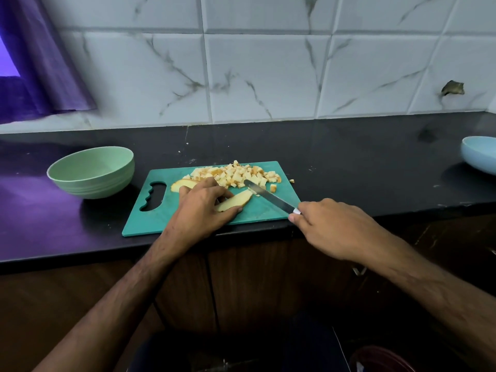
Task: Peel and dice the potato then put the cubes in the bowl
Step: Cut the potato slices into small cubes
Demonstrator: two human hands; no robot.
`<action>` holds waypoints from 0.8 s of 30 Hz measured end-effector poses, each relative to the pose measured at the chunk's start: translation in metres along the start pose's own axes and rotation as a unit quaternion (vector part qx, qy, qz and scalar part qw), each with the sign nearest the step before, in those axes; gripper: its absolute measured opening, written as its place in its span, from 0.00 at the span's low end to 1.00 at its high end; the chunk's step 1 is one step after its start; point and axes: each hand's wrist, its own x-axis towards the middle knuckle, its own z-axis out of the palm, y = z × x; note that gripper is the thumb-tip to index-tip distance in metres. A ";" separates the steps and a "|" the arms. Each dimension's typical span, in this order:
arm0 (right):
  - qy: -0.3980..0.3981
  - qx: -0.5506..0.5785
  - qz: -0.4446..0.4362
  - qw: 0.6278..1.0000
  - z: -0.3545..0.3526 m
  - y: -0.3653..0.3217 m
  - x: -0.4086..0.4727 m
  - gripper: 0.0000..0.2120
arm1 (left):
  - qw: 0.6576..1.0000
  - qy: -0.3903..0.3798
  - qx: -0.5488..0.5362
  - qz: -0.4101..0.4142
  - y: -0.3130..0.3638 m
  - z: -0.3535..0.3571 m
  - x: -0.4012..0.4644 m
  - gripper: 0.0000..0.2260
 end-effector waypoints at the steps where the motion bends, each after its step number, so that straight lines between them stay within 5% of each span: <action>1: -0.002 -0.002 -0.003 1.000 0.003 -0.001 -0.002 0.18 | 1.000 0.001 0.000 0.000 0.000 0.000 0.000 0.18; 24: -0.014 0.001 -0.014 1.000 0.011 -0.024 -0.002 0.14 | 1.000 0.000 -0.015 -0.005 -0.002 0.002 0.000 0.19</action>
